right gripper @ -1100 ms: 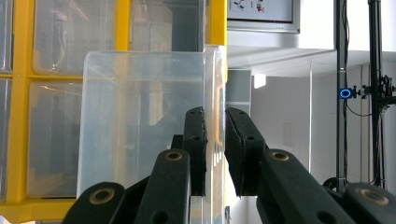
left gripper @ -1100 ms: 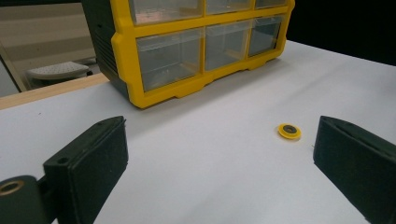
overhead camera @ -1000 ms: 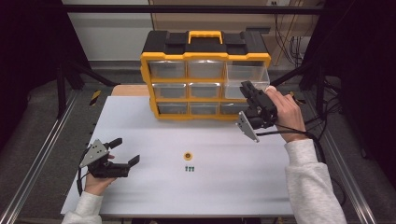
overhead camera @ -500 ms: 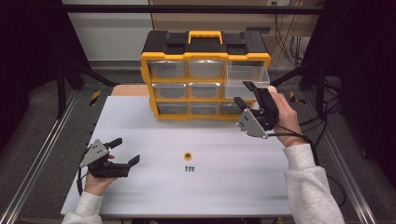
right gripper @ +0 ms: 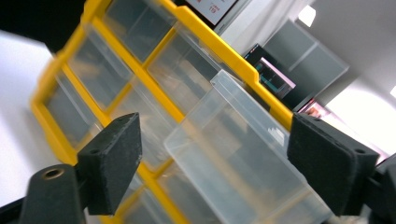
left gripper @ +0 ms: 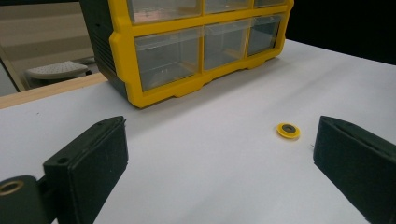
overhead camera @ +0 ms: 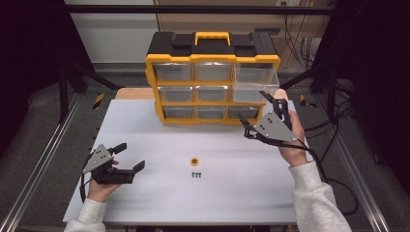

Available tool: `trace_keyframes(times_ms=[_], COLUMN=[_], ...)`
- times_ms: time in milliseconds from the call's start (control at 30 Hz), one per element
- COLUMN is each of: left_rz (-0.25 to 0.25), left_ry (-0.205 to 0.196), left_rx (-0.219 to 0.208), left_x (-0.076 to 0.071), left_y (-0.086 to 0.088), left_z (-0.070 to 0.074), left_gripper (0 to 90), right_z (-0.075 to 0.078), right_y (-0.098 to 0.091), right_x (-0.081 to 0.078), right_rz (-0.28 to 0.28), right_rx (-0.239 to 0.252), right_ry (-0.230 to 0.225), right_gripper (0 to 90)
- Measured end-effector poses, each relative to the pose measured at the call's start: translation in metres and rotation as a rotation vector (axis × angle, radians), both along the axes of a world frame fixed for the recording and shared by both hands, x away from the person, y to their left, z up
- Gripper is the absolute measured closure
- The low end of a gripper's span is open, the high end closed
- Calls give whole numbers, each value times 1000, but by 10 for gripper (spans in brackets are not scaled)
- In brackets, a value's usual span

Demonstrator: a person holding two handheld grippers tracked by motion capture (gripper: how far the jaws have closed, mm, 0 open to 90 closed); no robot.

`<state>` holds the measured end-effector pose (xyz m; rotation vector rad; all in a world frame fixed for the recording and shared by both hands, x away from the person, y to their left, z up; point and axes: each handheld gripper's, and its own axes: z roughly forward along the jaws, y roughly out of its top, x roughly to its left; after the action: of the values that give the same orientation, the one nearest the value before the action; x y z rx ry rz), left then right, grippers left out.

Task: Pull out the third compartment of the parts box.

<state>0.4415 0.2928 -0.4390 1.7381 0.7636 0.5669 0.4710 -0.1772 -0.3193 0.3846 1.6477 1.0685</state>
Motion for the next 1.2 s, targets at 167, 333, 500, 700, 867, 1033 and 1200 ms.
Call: trace_keyframes(times_ms=[167, 333, 500, 700, 867, 1033, 1200], left_rz=[-1, -1, -1, -2, -3, -4, -4], left_ry=[1, 3, 3, 4, 5, 3, 3], left_rx=[5, 6, 4, 5, 5, 4, -1], left_x=[0, 0, 0, 1, 0, 0, 0], left_y=[0, 0, -1, -1, -2, -2, -1], left_z=[0, -1, -1, -1, -1, -1, -1], left_gripper=[27, 27, 27, 27, 27, 27, 27], right_z=[-4, -17, -26, -36, -47, -59, -70], right_y=[-5, -10, -10, -8, -3, 5, 15], right_x=[-5, -11, -16, -25, -31, -34, -41], right_rz=[22, 14, 15, 22, 23, 29, 52], right_rx=[122, 222, 269, 339, 369, 367, 355], right_ry=[87, 175, 241, 336, 419, 496, 550], right_gripper=[136, 97, 67, 56, 41, 14, 15])
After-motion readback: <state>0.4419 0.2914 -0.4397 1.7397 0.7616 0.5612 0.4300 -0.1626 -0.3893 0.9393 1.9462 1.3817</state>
